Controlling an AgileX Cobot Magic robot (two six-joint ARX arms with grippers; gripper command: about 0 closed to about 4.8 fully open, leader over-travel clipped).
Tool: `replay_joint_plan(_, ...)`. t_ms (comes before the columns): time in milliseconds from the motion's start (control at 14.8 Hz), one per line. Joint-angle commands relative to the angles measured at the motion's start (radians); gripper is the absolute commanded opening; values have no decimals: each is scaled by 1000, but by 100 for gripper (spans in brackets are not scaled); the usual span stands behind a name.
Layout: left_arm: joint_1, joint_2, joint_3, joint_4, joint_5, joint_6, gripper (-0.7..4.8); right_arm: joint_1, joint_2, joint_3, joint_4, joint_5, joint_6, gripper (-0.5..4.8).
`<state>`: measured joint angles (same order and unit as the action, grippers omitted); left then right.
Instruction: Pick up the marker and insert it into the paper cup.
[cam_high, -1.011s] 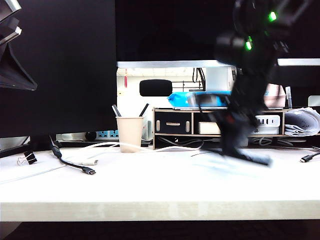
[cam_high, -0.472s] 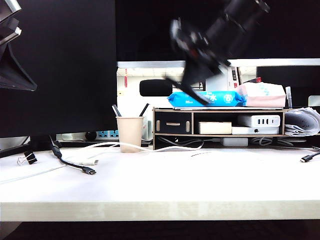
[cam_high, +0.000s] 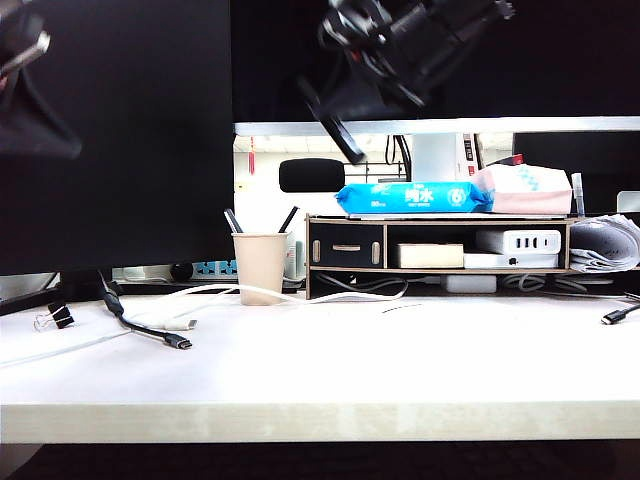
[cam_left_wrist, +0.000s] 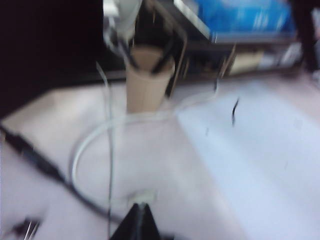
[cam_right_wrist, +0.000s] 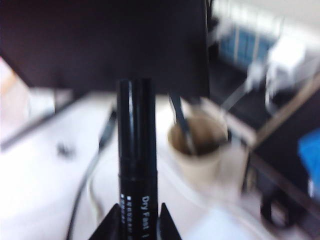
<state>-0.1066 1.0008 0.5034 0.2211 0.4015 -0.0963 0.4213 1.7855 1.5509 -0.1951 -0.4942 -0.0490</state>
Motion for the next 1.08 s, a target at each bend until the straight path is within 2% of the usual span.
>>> replay_joint_plan(67,0,45,8,80,8,-40,-5,1,29,3,130,-38,78,44)
replay_joint_plan(270,0,112,8,85,15,-74,-5,7,76,3,193,-43,84,45)
replay_joint_plan(674,0,113,8,140,33,-80,-5,12,211,15,476,-42,135,45)
replay_joint_plan(944,0,113,8,140,68,-80,-5,14,325,137,597,-35,174,59)
replay_joint_plan(1079,0,113,8,140,74,-80,-5,29,405,250,594,-32,188,59)
